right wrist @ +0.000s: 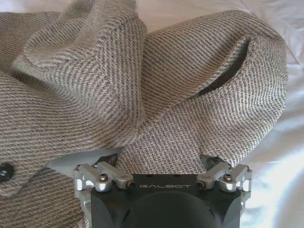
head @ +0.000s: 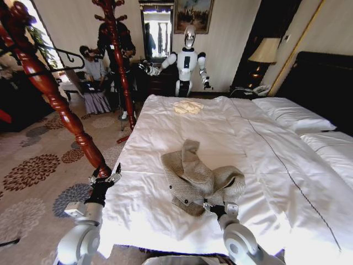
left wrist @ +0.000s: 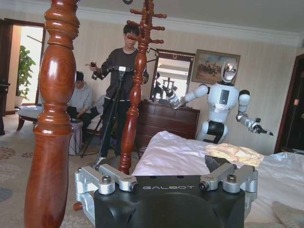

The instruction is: Pick up the clothes from the bed and hang them on the clothes hanger.

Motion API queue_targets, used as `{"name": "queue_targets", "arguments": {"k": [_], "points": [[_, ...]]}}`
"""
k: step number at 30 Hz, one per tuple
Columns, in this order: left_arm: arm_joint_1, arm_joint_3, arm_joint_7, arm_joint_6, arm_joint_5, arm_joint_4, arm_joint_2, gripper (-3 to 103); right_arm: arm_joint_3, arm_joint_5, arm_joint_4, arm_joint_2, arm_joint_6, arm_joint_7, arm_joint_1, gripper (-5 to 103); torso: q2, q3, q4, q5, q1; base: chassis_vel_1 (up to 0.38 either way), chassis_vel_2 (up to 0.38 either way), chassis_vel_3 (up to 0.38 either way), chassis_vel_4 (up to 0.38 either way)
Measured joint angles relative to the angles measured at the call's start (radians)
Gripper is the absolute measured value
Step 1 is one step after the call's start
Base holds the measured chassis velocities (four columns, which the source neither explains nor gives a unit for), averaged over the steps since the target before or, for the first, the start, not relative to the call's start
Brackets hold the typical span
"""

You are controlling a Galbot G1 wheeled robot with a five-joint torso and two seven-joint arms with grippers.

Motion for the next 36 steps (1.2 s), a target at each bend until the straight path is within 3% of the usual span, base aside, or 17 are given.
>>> {"name": "queue_targets", "arguments": {"k": [6,10,12,15,16,18,19,26,34,36], "points": [[0.001,0.001,-0.001,0.001,0.002,-0.003,-0.004,100,0.020,-0.010,0.005,-0.007,0.000,0.001,-0.019,82,0.000,0.000,-0.0001,0.0000,0.000,0.000,0.000,0.000,0.000],[0.005,0.006,-0.002,0.001,0.008,-0.006,-0.012,100,0.039,-0.004,0.033,-0.011,0.002,0.001,-0.034,60,0.000,0.000,0.0000,0.0000,0.000,0.000,0.000,0.000,0.000],[0.006,0.007,-0.002,0.001,0.009,-0.006,-0.014,100,0.043,-0.003,0.039,-0.014,0.003,0.001,-0.041,60,0.000,0.000,0.0000,0.0000,0.000,0.000,0.000,0.000,0.000],[0.009,0.008,-0.002,0.001,0.011,-0.011,-0.016,100,0.055,0.000,0.043,-0.022,0.013,-0.010,-0.054,43,0.000,0.000,-0.0001,-0.0001,0.000,0.000,0.000,0.000,0.000],[0.009,0.008,-0.002,0.001,0.011,-0.011,-0.016,100,0.055,0.000,0.043,-0.022,0.013,-0.010,-0.054,43,0.000,0.000,-0.0001,-0.0001,0.000,0.000,0.000,0.000,0.000],[0.011,0.008,-0.002,0.001,0.012,-0.015,-0.017,100,0.059,0.007,0.038,-0.022,0.021,-0.019,-0.053,32,0.000,0.000,0.0000,0.0000,0.000,0.000,0.000,0.000,0.000],[0.013,0.008,-0.002,0.001,0.012,-0.016,-0.017,100,0.059,0.012,0.037,-0.022,0.024,-0.024,-0.052,32,0.000,0.000,-0.0001,0.0000,0.000,0.000,0.000,0.000,0.000],[0.021,0.003,-0.004,0.001,0.012,-0.024,-0.015,100,0.055,0.016,0.031,-0.020,0.049,-0.058,-0.049,5,0.000,0.000,0.0000,0.0000,0.000,0.000,0.000,0.000,0.000],[0.021,0.003,-0.006,0.001,0.012,-0.024,-0.016,100,0.054,0.015,0.044,-0.020,0.062,-0.075,-0.055,0,0.000,0.000,-0.0001,0.0000,0.000,0.000,0.000,0.000,0.000],[0.019,0.006,-0.007,0.001,0.012,-0.021,-0.020,100,0.048,0.000,0.048,-0.020,0.066,-0.090,-0.054,11,0.000,0.000,-0.0001,-0.0001,0.000,0.000,0.000,0.000,0.000]]}}
